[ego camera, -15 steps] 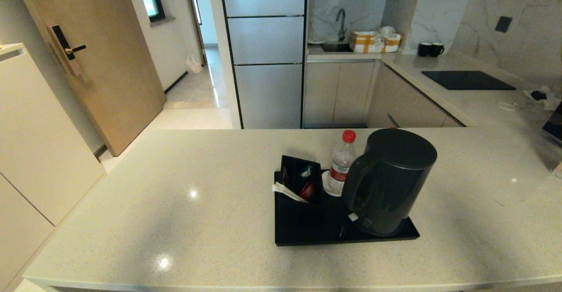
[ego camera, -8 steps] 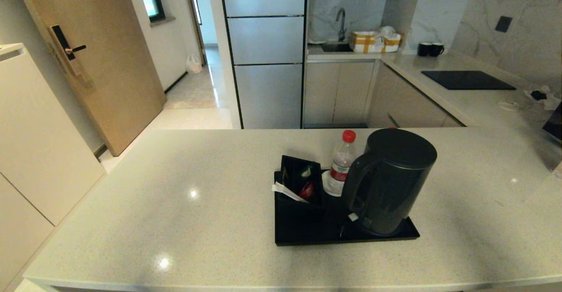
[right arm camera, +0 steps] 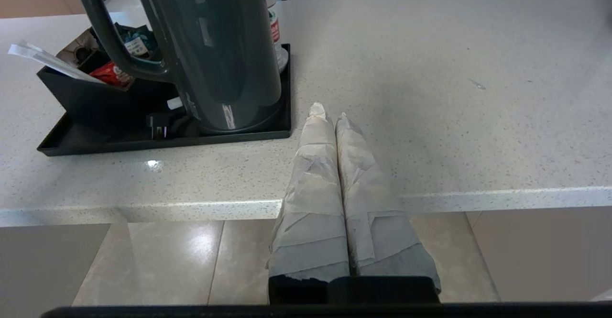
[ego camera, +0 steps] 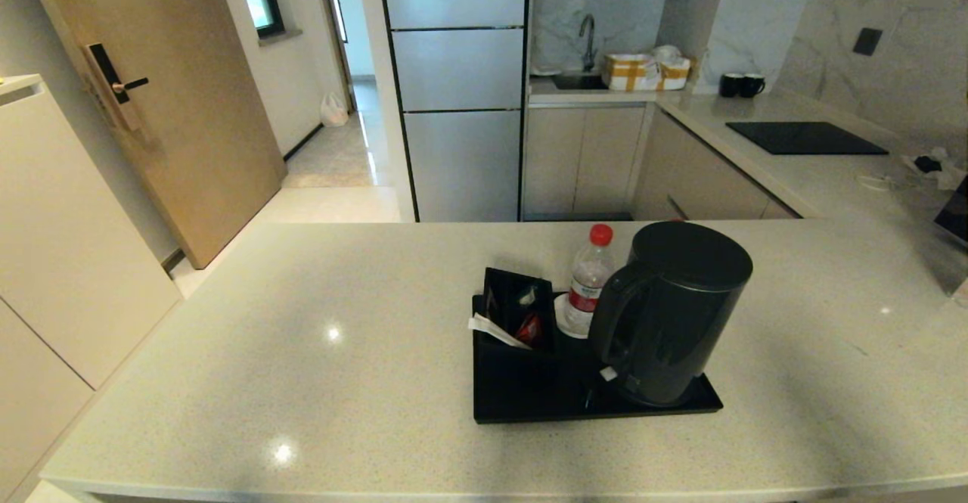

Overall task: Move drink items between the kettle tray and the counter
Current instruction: Pick up the kettle

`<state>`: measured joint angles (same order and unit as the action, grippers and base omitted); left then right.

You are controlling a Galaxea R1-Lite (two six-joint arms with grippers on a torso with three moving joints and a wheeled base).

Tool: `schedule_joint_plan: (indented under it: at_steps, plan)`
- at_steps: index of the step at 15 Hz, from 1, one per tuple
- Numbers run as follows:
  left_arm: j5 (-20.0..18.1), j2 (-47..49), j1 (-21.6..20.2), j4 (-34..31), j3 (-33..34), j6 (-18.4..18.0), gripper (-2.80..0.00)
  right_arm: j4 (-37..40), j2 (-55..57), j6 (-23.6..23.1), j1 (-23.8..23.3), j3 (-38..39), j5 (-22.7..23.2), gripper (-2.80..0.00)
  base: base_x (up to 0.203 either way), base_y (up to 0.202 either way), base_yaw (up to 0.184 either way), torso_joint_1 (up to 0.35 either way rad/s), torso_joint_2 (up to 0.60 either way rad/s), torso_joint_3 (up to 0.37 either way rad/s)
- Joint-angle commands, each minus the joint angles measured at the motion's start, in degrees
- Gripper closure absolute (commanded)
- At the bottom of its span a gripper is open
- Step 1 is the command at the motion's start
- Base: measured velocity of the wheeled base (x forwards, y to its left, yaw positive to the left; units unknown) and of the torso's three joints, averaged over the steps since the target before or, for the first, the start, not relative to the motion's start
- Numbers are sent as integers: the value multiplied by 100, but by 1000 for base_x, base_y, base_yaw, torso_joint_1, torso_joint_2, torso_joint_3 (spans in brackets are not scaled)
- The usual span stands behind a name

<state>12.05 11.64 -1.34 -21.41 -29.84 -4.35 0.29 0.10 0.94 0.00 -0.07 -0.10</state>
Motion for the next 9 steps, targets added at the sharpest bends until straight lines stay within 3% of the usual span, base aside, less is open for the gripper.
schedule_joint_plan:
  at_steps: [1,5,9]
  plan:
    - [-225,-138,30,12,294,-9,0,-3,8,3,0,-1,1,0,0,0,0,0,0,0]
    - [-1186,-1062,95,282,1069,-336,0,-2,8,12,0,-1,1,0,0,0,0,0,0,0]
    - [-1455,-1165,102,1225,2438,-379,0,6,8,12,0,-1,1,0,0,0,0,0,0,0]
